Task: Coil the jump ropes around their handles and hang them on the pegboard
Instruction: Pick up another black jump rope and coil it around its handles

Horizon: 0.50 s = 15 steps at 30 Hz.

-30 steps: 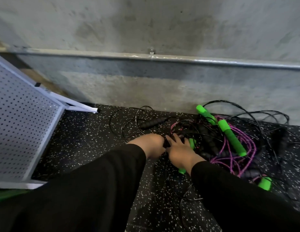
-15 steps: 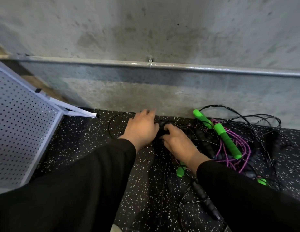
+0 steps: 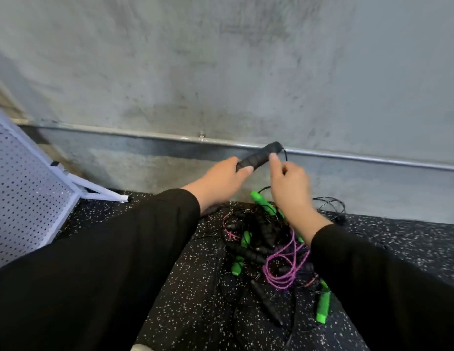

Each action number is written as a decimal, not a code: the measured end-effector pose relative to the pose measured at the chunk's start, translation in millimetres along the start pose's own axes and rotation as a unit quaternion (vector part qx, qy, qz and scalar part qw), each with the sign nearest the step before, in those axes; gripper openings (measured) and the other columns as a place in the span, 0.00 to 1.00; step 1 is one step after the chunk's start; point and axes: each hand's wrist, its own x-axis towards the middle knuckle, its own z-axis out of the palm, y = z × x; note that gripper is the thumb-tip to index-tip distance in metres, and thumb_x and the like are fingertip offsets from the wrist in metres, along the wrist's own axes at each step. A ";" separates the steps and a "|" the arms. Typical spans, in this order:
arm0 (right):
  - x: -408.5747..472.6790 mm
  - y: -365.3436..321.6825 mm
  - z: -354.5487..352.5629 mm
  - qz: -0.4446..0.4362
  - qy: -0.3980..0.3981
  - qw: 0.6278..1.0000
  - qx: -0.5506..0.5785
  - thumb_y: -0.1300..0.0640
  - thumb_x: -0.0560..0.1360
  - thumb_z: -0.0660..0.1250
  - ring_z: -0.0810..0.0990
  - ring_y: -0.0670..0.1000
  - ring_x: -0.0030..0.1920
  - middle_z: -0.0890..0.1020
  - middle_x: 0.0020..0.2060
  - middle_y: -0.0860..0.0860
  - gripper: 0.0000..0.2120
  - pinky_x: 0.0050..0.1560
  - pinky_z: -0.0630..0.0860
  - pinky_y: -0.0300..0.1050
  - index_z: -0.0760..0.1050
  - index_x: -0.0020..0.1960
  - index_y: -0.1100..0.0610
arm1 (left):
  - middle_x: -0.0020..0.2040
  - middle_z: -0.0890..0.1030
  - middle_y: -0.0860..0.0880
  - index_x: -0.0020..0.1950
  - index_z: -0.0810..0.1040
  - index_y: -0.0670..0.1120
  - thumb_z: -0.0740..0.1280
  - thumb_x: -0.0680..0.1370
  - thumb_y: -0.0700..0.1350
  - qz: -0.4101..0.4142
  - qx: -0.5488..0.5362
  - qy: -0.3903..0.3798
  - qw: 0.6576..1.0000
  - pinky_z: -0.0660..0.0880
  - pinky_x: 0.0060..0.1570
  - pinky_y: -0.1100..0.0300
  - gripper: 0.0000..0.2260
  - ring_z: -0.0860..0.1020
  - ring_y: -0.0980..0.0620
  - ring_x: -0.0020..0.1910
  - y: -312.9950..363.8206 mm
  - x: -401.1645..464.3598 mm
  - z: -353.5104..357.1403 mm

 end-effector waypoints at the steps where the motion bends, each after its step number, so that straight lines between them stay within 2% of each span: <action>1: -4.0 -15.0 -16.7 0.091 -0.042 0.990 0.103 0.36 0.81 0.60 0.82 0.47 0.33 0.81 0.37 0.55 0.26 0.33 0.76 0.38 0.76 0.41 0.58 | 0.48 0.76 0.48 0.56 0.73 0.44 0.60 0.85 0.53 0.020 -0.009 0.010 1.000 0.62 0.39 0.55 0.12 0.75 0.45 0.48 20.6 -9.2 -4.5; 2: -9.7 -28.2 -32.9 0.155 -0.085 0.963 0.203 0.33 0.79 0.61 0.85 0.51 0.36 0.83 0.39 0.57 0.27 0.37 0.81 0.44 0.78 0.46 0.59 | 0.49 0.76 0.47 0.58 0.74 0.43 0.60 0.85 0.52 0.044 -0.009 0.012 0.999 0.61 0.40 0.56 0.13 0.75 0.45 0.50 38.9 -19.6 -6.4; 4: -20.4 -50.5 -61.7 0.196 -0.128 0.920 0.313 0.36 0.78 0.66 0.86 0.56 0.40 0.85 0.39 0.57 0.23 0.46 0.84 0.57 0.76 0.49 0.58 | 0.53 0.77 0.45 0.63 0.73 0.42 0.61 0.85 0.51 0.085 -0.017 0.003 0.996 0.61 0.42 0.57 0.13 0.75 0.45 0.53 66.8 -45.1 -6.5; 6: -34.2 -73.9 -89.9 0.208 -0.138 0.897 0.365 0.49 0.80 0.69 0.85 0.55 0.35 0.83 0.35 0.57 0.12 0.38 0.85 0.55 0.72 0.48 0.58 | 0.51 0.78 0.47 0.64 0.73 0.44 0.61 0.85 0.52 0.107 -0.051 -0.012 0.993 0.63 0.42 0.55 0.13 0.76 0.48 0.49 83.3 -72.2 -7.8; 8: -49.0 -89.5 -116.2 0.210 -0.161 0.894 0.361 0.61 0.80 0.66 0.82 0.55 0.31 0.81 0.37 0.58 0.05 0.29 0.83 0.52 0.71 0.47 0.59 | 0.46 0.81 0.48 0.57 0.78 0.48 0.59 0.85 0.54 0.121 -0.108 -0.025 0.986 0.71 0.43 0.54 0.12 0.79 0.51 0.42 91.0 -96.9 -12.1; 9: -58.9 -94.8 -130.3 0.186 -0.167 0.919 0.306 0.65 0.79 0.65 0.81 0.55 0.28 0.80 0.36 0.58 0.04 0.28 0.83 0.51 0.71 0.46 0.60 | 0.43 0.82 0.49 0.53 0.79 0.48 0.58 0.86 0.54 0.115 -0.135 -0.011 0.984 0.73 0.41 0.55 0.14 0.79 0.52 0.39 92.9 -105.6 -15.7; 11: -77.7 -101.2 -159.0 0.065 -0.164 0.981 0.081 0.67 0.75 0.65 0.76 0.53 0.24 0.76 0.31 0.55 0.05 0.25 0.76 0.44 0.70 0.45 0.59 | 0.40 0.81 0.49 0.52 0.80 0.46 0.58 0.85 0.49 0.072 -0.178 0.056 0.980 0.70 0.35 0.58 0.13 0.77 0.51 0.35 93.6 -115.0 -22.2; 13: -98.3 -114.5 -180.7 -0.069 -0.152 0.980 -0.106 0.63 0.74 0.67 0.73 0.52 0.23 0.73 0.28 0.52 0.05 0.24 0.71 0.43 0.71 0.46 0.58 | 0.41 0.82 0.48 0.62 0.77 0.46 0.60 0.84 0.44 0.032 -0.184 0.086 0.979 0.70 0.31 0.61 0.10 0.76 0.51 0.34 92.8 -119.4 -21.4; 15: -115.9 -131.8 -195.3 -0.147 -0.114 0.975 -0.120 0.61 0.73 0.68 0.73 0.54 0.26 0.73 0.29 0.52 0.07 0.29 0.73 0.48 0.73 0.50 0.59 | 0.49 0.83 0.45 0.75 0.66 0.51 0.63 0.83 0.48 0.030 -0.136 0.049 0.989 0.72 0.36 0.59 0.20 0.78 0.50 0.39 96.5 -126.2 -13.3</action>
